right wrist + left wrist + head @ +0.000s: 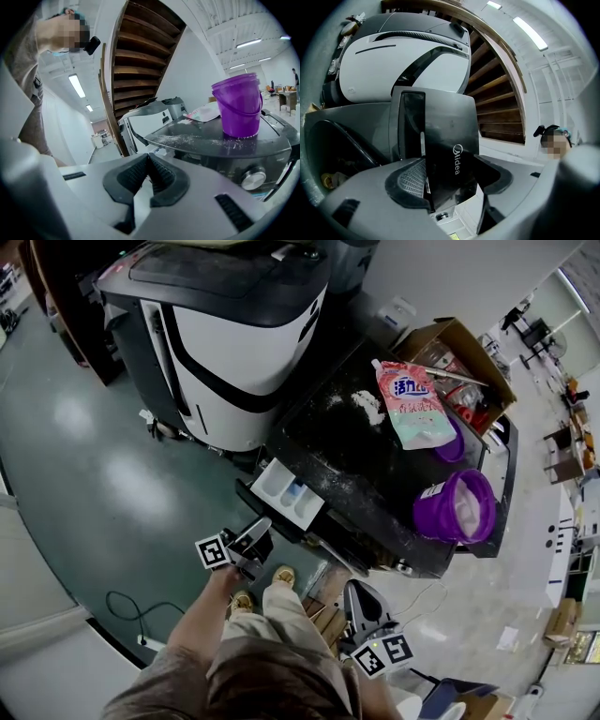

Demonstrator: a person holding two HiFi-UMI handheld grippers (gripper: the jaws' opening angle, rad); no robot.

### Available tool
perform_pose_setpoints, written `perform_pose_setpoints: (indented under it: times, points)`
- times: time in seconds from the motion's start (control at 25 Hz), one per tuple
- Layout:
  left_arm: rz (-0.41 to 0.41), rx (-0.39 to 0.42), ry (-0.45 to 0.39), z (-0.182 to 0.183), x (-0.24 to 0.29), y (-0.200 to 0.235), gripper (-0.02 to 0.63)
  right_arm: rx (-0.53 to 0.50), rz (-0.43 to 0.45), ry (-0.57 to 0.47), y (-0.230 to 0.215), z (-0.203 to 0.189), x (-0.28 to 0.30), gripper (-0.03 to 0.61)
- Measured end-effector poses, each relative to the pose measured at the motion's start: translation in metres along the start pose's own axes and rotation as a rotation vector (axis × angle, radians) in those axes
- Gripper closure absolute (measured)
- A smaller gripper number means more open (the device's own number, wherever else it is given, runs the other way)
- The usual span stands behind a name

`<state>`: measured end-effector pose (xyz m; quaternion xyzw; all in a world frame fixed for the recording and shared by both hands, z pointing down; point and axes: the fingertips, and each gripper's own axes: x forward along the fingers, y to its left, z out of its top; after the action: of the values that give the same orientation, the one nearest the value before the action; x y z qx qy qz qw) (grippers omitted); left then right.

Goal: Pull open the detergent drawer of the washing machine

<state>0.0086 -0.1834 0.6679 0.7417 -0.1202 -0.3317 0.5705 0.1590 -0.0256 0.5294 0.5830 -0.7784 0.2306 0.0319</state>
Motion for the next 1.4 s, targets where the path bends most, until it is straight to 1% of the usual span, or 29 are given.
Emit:
perform_pose_setpoints:
  times: [0.64,1.4]
  points:
    - [0.001,-0.014,-0.017,-0.005,-0.031,-0.014,0.298,-0.01,0.044,0.022,0.025,-0.006,0.008,0.575]
    - [0.008,-0.022,-0.022,-0.011,-0.048,-0.019,0.301,-0.017,0.07,0.038,0.033,-0.012,0.009,0.575]
